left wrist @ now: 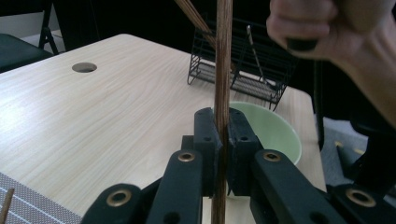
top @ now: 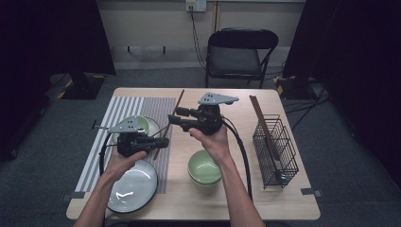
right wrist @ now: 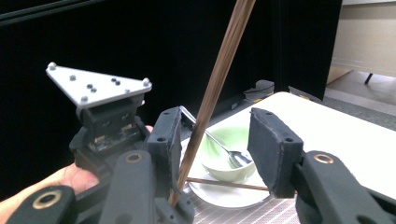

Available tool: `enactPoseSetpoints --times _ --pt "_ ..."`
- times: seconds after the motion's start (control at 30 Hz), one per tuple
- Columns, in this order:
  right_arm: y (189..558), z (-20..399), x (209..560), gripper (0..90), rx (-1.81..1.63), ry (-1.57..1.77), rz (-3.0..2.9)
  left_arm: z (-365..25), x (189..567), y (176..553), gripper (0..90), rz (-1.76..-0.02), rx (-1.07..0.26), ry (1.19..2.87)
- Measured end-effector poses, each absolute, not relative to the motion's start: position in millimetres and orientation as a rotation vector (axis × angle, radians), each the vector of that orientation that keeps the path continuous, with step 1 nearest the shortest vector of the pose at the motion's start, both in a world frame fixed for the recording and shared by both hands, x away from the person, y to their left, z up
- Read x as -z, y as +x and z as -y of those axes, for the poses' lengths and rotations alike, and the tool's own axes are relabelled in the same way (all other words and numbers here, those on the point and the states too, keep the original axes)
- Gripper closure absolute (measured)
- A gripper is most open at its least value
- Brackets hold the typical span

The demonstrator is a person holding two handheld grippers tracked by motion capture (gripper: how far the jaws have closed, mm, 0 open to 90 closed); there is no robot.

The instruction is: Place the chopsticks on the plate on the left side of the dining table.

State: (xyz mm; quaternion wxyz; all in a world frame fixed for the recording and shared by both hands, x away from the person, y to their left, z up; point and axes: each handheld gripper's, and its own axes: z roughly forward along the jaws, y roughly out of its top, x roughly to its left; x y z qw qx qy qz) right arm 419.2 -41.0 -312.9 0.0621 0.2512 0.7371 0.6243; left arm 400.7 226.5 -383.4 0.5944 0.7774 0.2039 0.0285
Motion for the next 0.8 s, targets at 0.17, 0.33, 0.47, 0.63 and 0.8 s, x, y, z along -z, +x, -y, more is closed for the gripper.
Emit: enactPoseSetpoints --times 0.17,0.33,0.47,0.63,0.8 --pt "416 31 321 64.4 -1.916 0.738 -2.239 -226 386 398 85.0 -0.491 -0.061 1.791" --pt "417 23 320 82.8 -1.946 0.714 -2.261 -223 388 397 84.9 -0.49 -0.065 1.79" --pt "416 18 315 84.4 -1.958 0.708 -2.277 -222 388 396 84.9 -0.494 -0.058 1.769" --pt "415 12 313 77.2 -1.975 0.705 -2.254 -222 386 395 84.9 -0.497 -0.06 1.737" --pt "415 7 318 75.1 -1.965 0.72 -2.266 -224 384 394 84.9 -0.504 -0.077 1.726"
